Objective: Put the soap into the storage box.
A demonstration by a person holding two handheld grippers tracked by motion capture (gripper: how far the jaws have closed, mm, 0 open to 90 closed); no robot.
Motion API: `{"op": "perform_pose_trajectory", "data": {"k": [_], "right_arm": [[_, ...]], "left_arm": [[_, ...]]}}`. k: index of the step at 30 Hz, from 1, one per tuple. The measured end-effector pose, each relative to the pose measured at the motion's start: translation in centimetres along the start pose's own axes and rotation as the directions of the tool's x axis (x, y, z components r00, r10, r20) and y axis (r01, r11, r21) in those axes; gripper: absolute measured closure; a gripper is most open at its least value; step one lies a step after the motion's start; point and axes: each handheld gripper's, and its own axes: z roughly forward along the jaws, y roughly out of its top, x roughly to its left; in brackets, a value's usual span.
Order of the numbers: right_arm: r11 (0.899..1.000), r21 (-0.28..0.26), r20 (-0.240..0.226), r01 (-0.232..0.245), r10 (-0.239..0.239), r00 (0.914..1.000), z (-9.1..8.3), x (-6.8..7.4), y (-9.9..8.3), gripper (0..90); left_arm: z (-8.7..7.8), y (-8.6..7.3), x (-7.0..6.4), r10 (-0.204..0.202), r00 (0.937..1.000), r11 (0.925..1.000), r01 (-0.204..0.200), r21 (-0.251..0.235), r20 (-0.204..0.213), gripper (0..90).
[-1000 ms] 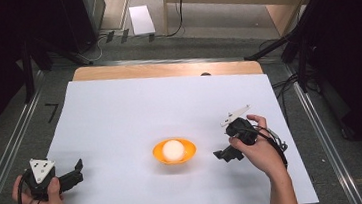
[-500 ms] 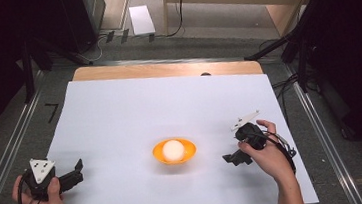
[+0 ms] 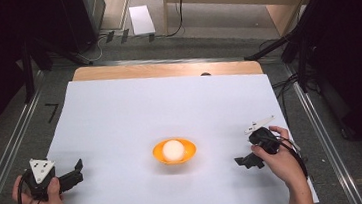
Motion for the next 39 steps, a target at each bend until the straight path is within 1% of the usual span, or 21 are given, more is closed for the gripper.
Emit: {"op": "perform_pose_trajectory", "data": {"k": [2, 4, 6, 9, 13, 15, 16, 17, 18, 19, 20, 21, 23, 24, 26, 31, 33, 35, 37, 38, 39], "right_arm": [[1.000, -0.003, 0.002, -0.007, 0.007, 1.0000, 0.0, -0.3, -0.5, 0.0], [1.000, -0.009, 0.006, -0.025, 0.025, 0.9997, -0.2, -0.7, -1.2, 0.0], [0.999, -0.027, 0.005, -0.048, 0.048, 0.9989, -0.3, -1.1, -1.8, 0.0], [0.994, -0.063, -0.011, -0.084, 0.084, 0.9964, -0.5, -1.8, -2.7, 0.0], [0.991, -0.082, 0.003, -0.106, 0.107, 0.9943, -0.5, -2.4, -4.0, 0.0], [0.987, -0.108, -0.003, -0.120, 0.121, 0.9927, -0.8, -2.7, -4.7, 0.0], [0.987, -0.108, -0.003, -0.120, 0.121, 0.9927, -0.8, -2.7, -4.7, 0.0], [0.984, -0.122, -0.008, -0.127, 0.127, 0.9919, -0.9, -2.8, -5.0, 0.0], [0.981, -0.140, -0.010, -0.136, 0.136, 0.9907, -0.9, -3.0, -5.4, 0.0], [0.974, -0.182, -0.011, -0.133, 0.133, 0.9910, -1.0, -3.3, -6.0, 0.0], [0.974, -0.182, -0.011, -0.133, 0.133, 0.9910, -1.0, -3.3, -6.0, 0.0], [0.969, -0.207, -0.016, -0.133, 0.133, 0.9910, -1.0, -3.4, -6.3, 0.0], [0.956, -0.264, -0.028, -0.132, 0.129, 0.9912, -1.0, -3.7, -7.1, 0.0], [0.951, -0.279, -0.029, -0.133, 0.130, 0.9911, -1.0, -3.8, -7.4, 0.0], [0.937, -0.322, -0.029, -0.136, 0.133, 0.9906, -1.0, -4.1, -8.0, 0.0], [0.917, -0.372, -0.017, -0.148, 0.152, 0.9882, -1.3, -4.7, -9.4, 0.0], [0.903, -0.402, -0.027, -0.151, 0.153, 0.9878, -1.3, -4.9, -9.9, 0.0], [0.893, -0.426, -0.029, -0.144, 0.146, 0.9889, -1.4, -5.0, -10.2, 0.0], [0.881, -0.451, -0.037, -0.145, 0.144, 0.9889, -1.5, -5.0, -10.4, 0.0], [0.875, -0.461, -0.043, -0.147, 0.143, 0.9887, -1.6, -5.0, -10.5, 0.0], [0.872, -0.465, -0.047, -0.149, 0.144, 0.9884, -1.6, -5.1, -10.6, 0.0]], "left_arm": [[0.0, 0.0, 0.0, -0.003, 1.0000, 1.0000, 0.003, 0.001, 0.001, 0.2], [0.0, 0.0, 0.0, -0.003, 1.0000, 1.0000, 0.003, 0.002, 0.001, 0.2], [0.0, 0.0, 0.0, -0.005, 1.0000, 1.0000, 0.005, 0.000, 0.001, 0.2], [0.0, 0.0, 0.1, -0.014, 0.9999, 0.9999, 0.014, -0.001, 0.004, 0.2], [0.0, 0.0, 0.1, -0.011, 0.9999, 0.9999, 0.011, -0.001, 0.004, 0.2], [0.0, 0.0, 0.1, -0.010, 0.9999, 0.9999, 0.010, 0.001, 0.004, 0.2], [0.0, 0.0, 0.1, -0.011, 0.9999, 0.9999, 0.011, 0.001, 0.004, 0.2], [0.0, 0.0, 0.1, -0.012, 0.9999, 0.9999, 0.012, 0.002, 0.006, 0.2], [0.0, 0.0, 0.1, -0.012, 0.9999, 0.9999, 0.012, 0.002, 0.005, 0.2], [0.0, 0.0, 0.1, -0.010, 0.9999, 0.9999, 0.010, 0.002, 0.004, 0.2], [0.0, 0.0, 0.1, -0.011, 0.9999, 0.9999, 0.011, 0.001, 0.003, 0.2], [0.0, 0.0, 0.1, -0.011, 0.9999, 0.9999, 0.011, 0.001, 0.004, 0.2], [0.0, 0.0, 0.1, -0.012, 0.9999, 0.9999, 0.012, -0.001, 0.006, 0.2], [0.0, 0.0, 0.1, -0.013, 0.9999, 0.9999, 0.013, -0.001, 0.006, 0.2], [0.0, 0.0, 0.1, -0.012, 0.9999, 0.9999, 0.012, 0.000, 0.005, 0.2], [0.0, 0.0, 0.1, -0.013, 0.9999, 0.9999, 0.013, -0.001, 0.006, 0.2], [0.0, 0.0, 0.1, -0.015, 0.9999, 0.9999, 0.015, 0.000, 0.005, 0.2], [0.0, 0.0, 0.2, -0.015, 0.9999, 0.9999, 0.015, 0.000, 0.005, 0.2], [0.0, 0.0, 0.2, -0.018, 0.9998, 0.9998, 0.018, -0.002, 0.005, 0.2], [0.0, 0.0, 0.2, -0.018, 0.9998, 0.9998, 0.018, -0.002, 0.005, 0.2], [0.0, 0.0, 0.2, -0.018, 0.9998, 0.9998, 0.018, -0.002, 0.005, 0.2]]}}
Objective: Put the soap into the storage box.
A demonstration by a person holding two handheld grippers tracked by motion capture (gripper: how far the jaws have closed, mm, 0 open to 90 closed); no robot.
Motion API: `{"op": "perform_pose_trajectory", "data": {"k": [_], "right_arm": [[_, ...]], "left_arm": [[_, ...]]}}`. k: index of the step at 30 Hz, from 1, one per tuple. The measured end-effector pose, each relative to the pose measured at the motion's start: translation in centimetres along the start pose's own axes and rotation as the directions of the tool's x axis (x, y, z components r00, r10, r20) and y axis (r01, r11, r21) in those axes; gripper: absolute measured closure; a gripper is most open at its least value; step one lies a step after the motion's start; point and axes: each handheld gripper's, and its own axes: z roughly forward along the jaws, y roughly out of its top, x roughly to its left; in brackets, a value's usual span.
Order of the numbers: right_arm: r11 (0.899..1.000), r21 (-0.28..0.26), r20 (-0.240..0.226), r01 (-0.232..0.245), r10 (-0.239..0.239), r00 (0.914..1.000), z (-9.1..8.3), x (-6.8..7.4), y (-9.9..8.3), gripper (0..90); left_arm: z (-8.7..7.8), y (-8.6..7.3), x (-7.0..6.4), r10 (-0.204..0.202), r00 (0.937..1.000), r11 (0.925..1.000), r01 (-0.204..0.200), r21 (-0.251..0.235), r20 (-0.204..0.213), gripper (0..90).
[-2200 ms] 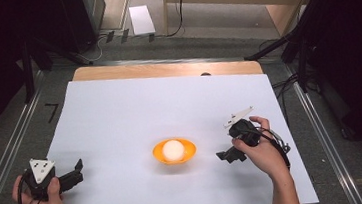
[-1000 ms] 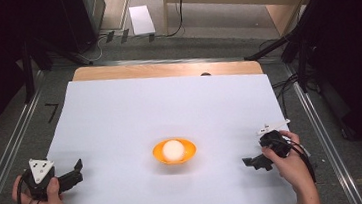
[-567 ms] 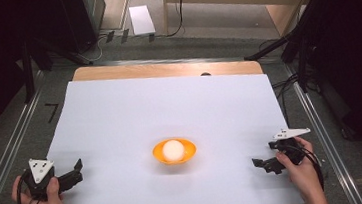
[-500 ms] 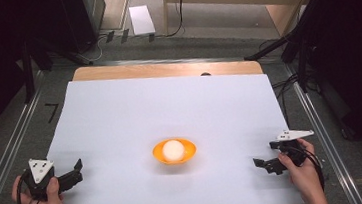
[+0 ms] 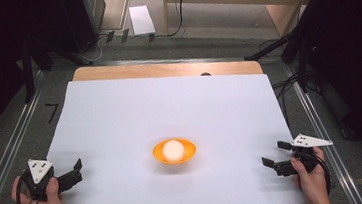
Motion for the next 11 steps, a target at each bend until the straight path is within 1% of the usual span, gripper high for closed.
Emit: {"op": "perform_pose_trajectory", "data": {"k": [3, 6, 7, 11], "right_arm": [[1.000, -0.023, -0.011, -0.010, 0.010, 0.9999, -0.21, -0.15, -0.10, 0.0], [0.999, -0.035, -0.022, -0.019, 0.019, 0.9996, -0.31, -0.27, -0.16, 0.0], [0.999, -0.033, -0.018, -0.028, 0.027, 0.9995, -0.34, -0.25, -0.16, 0.1], [0.999, -0.037, -0.014, -0.027, 0.027, 0.9995, -0.36, -0.26, -0.13, 1.2]], "left_arm": [[-0.01, 0.00, -0.01, 0.000, 1.0000, 1.0000, 0.000, 0.001, 0.000, 0.2], [-0.01, 0.00, 0.00, 0.000, 1.0000, 1.0000, 0.000, 0.000, 0.000, 0.2], [-0.01, 0.00, -0.01, 0.001, 1.0000, 1.0000, -0.001, 0.001, -0.001, 0.2], [0.05, 0.02, -0.02, 0.000, 1.0000, 1.0000, 0.000, 0.006, -0.002, 0.2]]}}
